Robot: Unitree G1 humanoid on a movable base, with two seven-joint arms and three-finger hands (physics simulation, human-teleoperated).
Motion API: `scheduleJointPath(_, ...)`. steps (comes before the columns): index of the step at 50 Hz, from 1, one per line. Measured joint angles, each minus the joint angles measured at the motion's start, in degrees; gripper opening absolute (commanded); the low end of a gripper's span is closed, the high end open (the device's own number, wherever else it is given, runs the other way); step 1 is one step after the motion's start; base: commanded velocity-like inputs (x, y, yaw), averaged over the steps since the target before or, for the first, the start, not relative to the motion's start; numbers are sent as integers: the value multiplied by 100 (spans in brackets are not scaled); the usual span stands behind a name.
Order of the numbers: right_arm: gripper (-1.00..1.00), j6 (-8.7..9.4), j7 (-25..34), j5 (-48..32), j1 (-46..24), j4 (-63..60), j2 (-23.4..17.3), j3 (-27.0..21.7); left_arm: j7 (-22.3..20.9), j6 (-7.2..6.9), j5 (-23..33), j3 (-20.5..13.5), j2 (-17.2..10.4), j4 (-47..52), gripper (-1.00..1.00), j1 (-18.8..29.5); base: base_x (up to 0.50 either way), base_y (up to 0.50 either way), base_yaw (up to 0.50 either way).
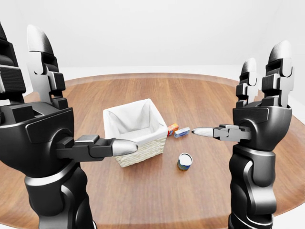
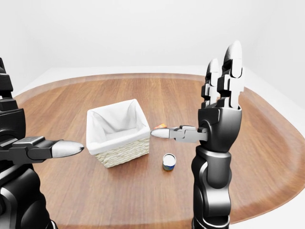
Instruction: Pick up the alphabet soup and put it in the basket.
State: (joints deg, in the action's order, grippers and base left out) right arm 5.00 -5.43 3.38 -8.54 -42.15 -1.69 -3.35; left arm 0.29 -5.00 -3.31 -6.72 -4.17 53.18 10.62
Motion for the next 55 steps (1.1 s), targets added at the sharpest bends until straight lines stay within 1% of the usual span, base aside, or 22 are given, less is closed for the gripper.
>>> scheduleJointPath(3, 100, 0, -13, -28, -46, 69, -42, -60, 20, 0, -29, -30, -5, 10, 100, 3, 0, 0, 0)
scheduleJointPath(6, 100, 0, 386, -794, -192, 395, -462, 203, 34, 0, -27, -33, -18, 26, 100, -14, 0, 0, 0)
scheduleJointPath(9, 100, 0, 899, -1565, -311, 667, -588, 306, 35, 0, -11, -32, -25, 24, 100, -34, 0, 0, 0)
scheduleJointPath(13, 100, 0, 1487, -2429, -423, 939, -593, 350, 20, 0, 30, -15, -28, 15, 100, -65, 0, 0, 0)
scheduleJointPath(17, 100, 0, 1916, -3116, -466, 1165, -555, 366, -3, 0, 67, -8, -23, 13, 100, -82, 0, 0, 0)
scheduleJointPath(22, 100, 0, 2272, -3777, -484, 1438, -535, 333, -28, 0, 102, -4, -16, 16, 100, -93, 0, 0, 0)
scheduleJointPath(28, 100, 0, 2607, -4351, -532, 1652, -506, 289, -49, 0, 133, 3, -7, 20, 100, -103, 0, 0, 0)
scheduleJointPath(32, 100, 0, 2725, -4635, -516, 1760, -490, 293, -59, 0, 150, 16, 0, 22, 100, -114, 0, 0, 0)
scheduleJointPath(39, 100, 0, 2763, -5165, -450, 2046, -519, 281, -79, 0, 173, 31, 13, 21, 100, -132, 0, 0, 0)
scheduleJointPath(55, 100, -4, 2629, -6103, -143, 2547, -516, 297, -89, 0, 159, 9, 15, 17, 100, -133, 0, 0, 0)
